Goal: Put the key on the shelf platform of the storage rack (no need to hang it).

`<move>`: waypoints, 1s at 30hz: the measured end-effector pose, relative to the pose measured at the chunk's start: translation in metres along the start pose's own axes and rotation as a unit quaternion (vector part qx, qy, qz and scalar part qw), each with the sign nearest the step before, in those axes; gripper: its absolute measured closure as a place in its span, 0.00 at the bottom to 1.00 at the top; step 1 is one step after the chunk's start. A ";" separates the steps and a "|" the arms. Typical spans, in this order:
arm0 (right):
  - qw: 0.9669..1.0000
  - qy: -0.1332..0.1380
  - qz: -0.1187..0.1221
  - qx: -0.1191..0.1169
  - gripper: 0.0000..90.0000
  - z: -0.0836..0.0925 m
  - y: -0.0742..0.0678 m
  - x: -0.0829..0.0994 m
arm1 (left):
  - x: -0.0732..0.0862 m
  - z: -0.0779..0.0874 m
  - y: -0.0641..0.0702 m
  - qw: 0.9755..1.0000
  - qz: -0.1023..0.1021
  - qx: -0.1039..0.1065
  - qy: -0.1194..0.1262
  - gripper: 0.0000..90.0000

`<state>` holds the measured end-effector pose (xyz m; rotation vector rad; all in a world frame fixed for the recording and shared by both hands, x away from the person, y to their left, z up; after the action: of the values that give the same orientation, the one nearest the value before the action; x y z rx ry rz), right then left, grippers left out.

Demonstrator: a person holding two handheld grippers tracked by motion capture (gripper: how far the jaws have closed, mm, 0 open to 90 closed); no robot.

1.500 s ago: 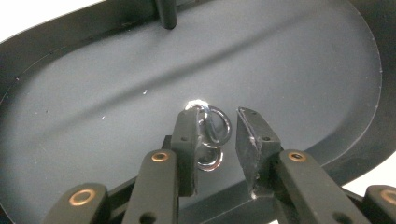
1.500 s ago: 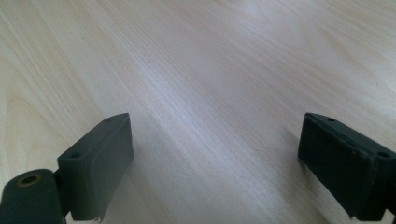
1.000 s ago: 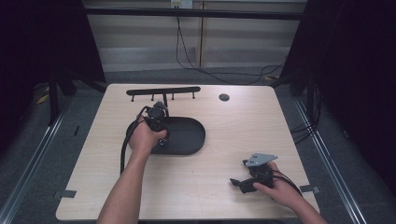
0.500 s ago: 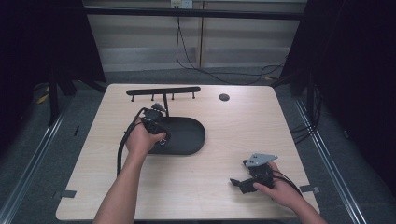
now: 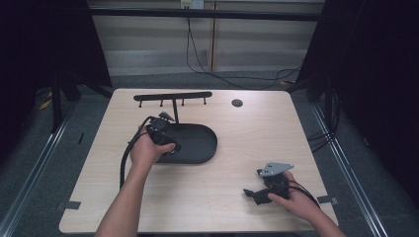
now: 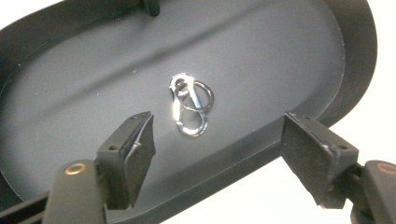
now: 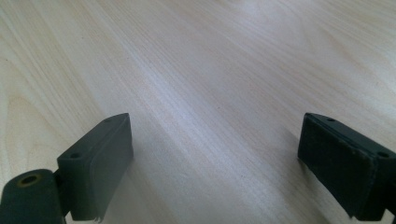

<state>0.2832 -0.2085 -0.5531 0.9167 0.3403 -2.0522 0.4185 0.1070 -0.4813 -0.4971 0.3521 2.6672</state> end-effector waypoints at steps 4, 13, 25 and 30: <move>1.000 0.000 0.000 0.000 0.11 0.000 0.000 0.000 | 0.002 0.002 0.002 1.000 0.002 0.008 0.004 0.24; 1.000 0.000 0.000 0.000 0.11 0.000 0.000 0.000 | 0.010 0.003 0.002 1.000 -0.003 0.014 0.005 0.21; 1.000 0.000 0.000 0.000 0.11 0.000 0.000 0.000 | 0.025 0.011 -0.008 1.000 -0.007 0.011 -0.001 0.21; 1.000 0.000 0.000 0.000 0.11 0.000 0.000 0.000 | 0.031 0.015 -0.013 1.000 -0.004 0.007 -0.008 0.21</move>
<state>0.2832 -0.2086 -0.5531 0.9163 0.3406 -2.0516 0.3930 0.1339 -0.4820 -0.4710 0.3628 2.6576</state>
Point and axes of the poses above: each handheld gripper's, and its own axes: z roughly backward along the jaws, x roughly out of its underside, y roughly to its right, the point moved 6 cm from there along -z, roughly forward along the jaws, and after that the axes turned 9 degrees about z, right-handed, at the moved point
